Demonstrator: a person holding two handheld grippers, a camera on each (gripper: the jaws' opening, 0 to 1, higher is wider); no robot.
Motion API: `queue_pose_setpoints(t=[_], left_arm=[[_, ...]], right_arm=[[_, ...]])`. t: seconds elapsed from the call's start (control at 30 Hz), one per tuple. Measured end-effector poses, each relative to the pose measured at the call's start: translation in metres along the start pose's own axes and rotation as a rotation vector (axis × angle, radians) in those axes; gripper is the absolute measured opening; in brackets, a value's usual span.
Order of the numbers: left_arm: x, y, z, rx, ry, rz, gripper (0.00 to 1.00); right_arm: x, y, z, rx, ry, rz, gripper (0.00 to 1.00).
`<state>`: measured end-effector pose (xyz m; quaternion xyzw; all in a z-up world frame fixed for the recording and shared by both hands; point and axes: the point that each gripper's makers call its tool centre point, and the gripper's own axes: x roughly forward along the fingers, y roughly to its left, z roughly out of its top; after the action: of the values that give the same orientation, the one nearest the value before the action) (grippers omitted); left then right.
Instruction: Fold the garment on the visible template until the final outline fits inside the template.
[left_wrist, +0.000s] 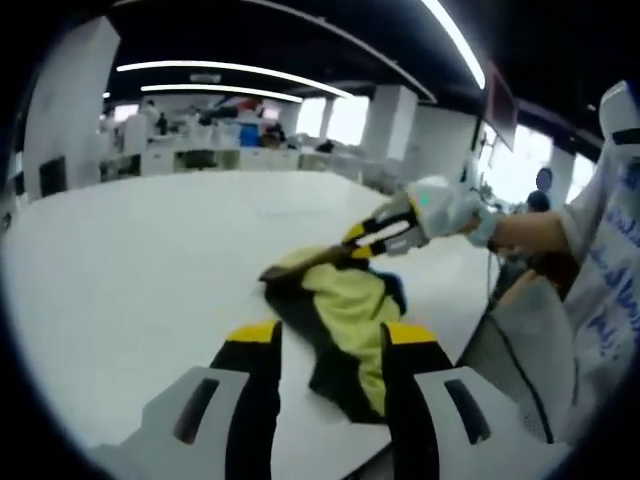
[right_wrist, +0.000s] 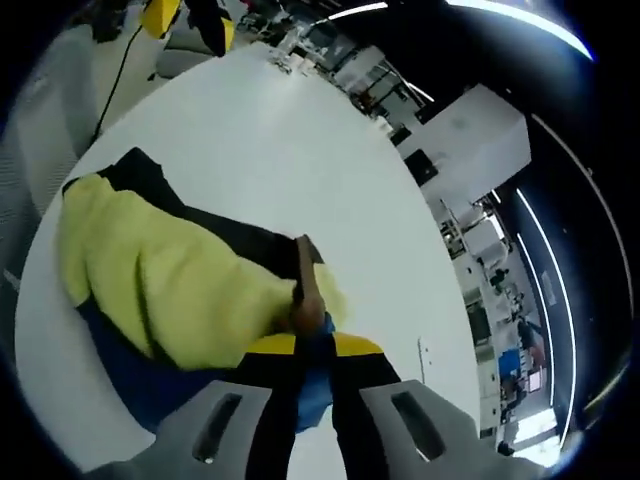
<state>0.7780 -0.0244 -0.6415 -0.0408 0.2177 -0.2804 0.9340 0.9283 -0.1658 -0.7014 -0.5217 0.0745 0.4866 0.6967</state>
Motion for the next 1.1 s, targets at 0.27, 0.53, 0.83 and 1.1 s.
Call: queue_pose_setpoints(t=[0.27,0.53,0.83,1.1], left_arm=[[0.006,0.003,-0.003,0.021,0.003,0.015,0.31],[0.028,0.016,-0.004,0.110,0.050,0.073,0.28],[0.067,0.017,-0.020,0.214,0.130,0.120,0.27],[0.098,0.018,-0.018,0.271,0.074,0.180,0.23]], right_arm=[[-0.009,-0.009,0.003,0.001,-0.016,-0.023,0.05],[-0.024,-0.019,0.011,0.093,-0.069,-0.047,0.04],[-0.037,-0.037,0.019,0.181,-0.118,-0.085,0.04],[-0.050,-0.047,0.026,0.240,-0.156,-0.100,0.04]])
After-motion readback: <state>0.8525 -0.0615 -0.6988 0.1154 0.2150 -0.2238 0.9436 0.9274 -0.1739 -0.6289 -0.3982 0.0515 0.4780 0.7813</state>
